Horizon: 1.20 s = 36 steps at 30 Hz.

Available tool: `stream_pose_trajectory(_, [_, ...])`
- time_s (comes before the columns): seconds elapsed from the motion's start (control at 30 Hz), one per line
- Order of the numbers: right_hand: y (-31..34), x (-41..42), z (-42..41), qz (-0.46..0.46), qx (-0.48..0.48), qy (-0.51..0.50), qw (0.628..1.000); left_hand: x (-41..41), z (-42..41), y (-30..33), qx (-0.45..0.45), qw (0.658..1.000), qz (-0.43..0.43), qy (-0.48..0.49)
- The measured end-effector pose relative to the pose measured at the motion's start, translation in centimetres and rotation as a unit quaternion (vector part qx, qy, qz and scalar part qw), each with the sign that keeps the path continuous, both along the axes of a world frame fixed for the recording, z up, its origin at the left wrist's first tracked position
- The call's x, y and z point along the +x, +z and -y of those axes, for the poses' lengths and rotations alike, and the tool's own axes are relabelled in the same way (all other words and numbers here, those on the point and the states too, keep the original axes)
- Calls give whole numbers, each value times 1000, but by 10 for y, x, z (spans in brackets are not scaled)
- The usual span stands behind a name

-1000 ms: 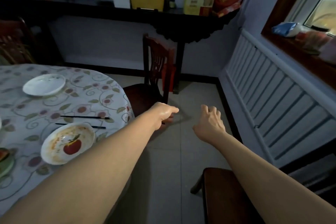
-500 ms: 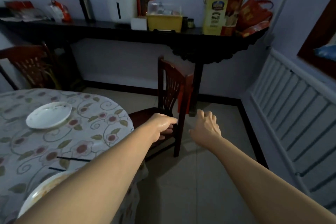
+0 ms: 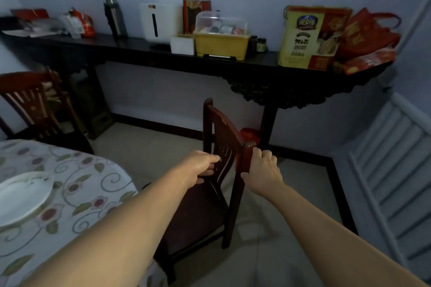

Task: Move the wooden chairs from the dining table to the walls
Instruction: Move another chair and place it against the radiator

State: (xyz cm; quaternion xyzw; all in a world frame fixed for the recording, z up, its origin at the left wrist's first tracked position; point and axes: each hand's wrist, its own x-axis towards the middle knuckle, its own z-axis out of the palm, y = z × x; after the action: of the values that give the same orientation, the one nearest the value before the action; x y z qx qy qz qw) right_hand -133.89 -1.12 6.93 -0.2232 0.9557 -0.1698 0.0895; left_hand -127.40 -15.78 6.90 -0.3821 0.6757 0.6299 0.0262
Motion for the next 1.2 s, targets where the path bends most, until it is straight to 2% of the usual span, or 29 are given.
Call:
stream_pose_trajectory(0.3, [-19,-120,92,-8,5,0,1000,-146,75,-38,32,999,9,14])
stream_pose_trajectory(0.4, [-37,-161,127,10,27,2,1000,-195,104,-61,59,998,19,2])
stream_pose_trajectory(0.5, [-54,-191,148,40,45,-7,998,-238,121,-79,40,998,38,-2])
stream_pose_trajectory(0.63, [-78,-216,159,84,67,-15,994,-285,128,-100,46,996,61,38])
stream_pose_trajectory(0.73, [-93,-227,161,131,75,-19,988,-302,129,-111,81,991,82,66])
stream_pose_trajectory(0.87, [-104,-236,165,171,19,-33,985,-312,126,-119,119,983,92,107])
stream_pose_trajectory(1.03, [-103,-250,168,271,-13,-57,961,-318,121,-120,78,982,124,123])
stream_pose_trajectory(1.2, [-99,-240,154,280,-19,-78,957,-319,107,-122,64,982,136,112])
